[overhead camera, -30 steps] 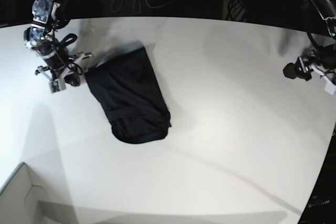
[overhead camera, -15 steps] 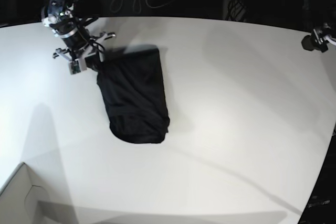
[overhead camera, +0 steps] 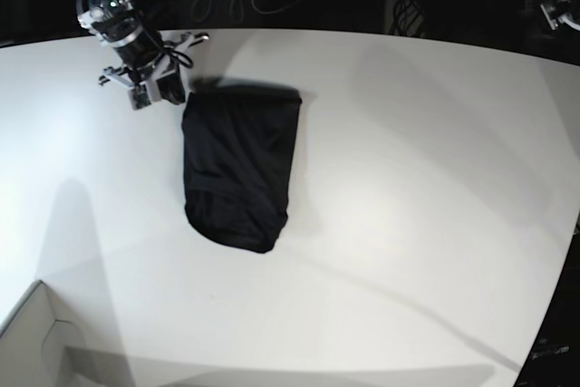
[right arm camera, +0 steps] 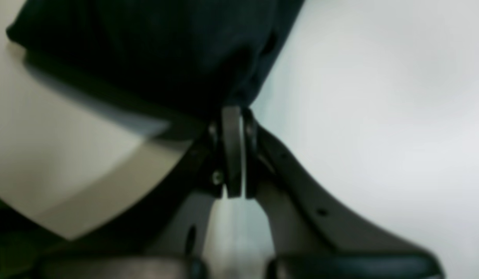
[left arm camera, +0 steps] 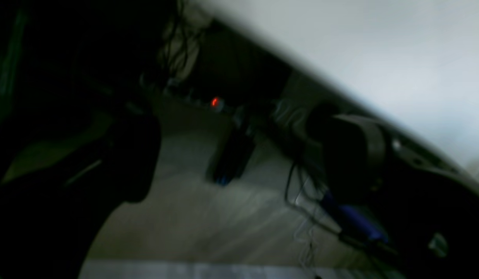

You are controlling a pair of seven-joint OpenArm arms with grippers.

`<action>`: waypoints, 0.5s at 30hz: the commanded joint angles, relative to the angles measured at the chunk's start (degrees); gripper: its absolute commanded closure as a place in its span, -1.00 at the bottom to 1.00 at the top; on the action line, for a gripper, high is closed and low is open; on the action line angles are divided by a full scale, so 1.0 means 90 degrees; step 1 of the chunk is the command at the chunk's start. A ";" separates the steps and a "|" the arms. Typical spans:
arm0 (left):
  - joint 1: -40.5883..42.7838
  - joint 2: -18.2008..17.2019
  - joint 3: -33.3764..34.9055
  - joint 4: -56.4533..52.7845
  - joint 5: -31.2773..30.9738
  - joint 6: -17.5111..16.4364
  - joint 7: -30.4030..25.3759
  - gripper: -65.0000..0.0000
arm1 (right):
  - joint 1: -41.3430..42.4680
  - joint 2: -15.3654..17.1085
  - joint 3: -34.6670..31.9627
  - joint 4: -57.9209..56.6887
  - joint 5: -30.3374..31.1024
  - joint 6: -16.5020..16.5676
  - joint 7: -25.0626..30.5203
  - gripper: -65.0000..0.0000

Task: Layout the t-shirt on the table in an organized manner, then fold the t-shirt properly

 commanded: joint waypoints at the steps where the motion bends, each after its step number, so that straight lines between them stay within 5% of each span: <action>1: 0.0104 -0.0063 -0.0017 0.0093 -0.0072 -0.0029 -0.0028 -1.00 | -0.0008 0.0028 0.0207 0.0184 0.0103 0.0018 0.0150 1.00; 12: 0.1139 0.0279 0.0598 0.0093 -0.0062 -0.0039 -0.1522 -1.00 | -0.0281 -0.0294 0.2580 0.0409 0.0152 0.0018 0.0091 1.00; 15: 0.1266 0.0279 0.0940 0.0073 -0.0062 -0.0039 -0.1913 -0.35 | -0.0506 -0.0294 0.3215 0.0360 0.0426 0.0018 0.0091 1.00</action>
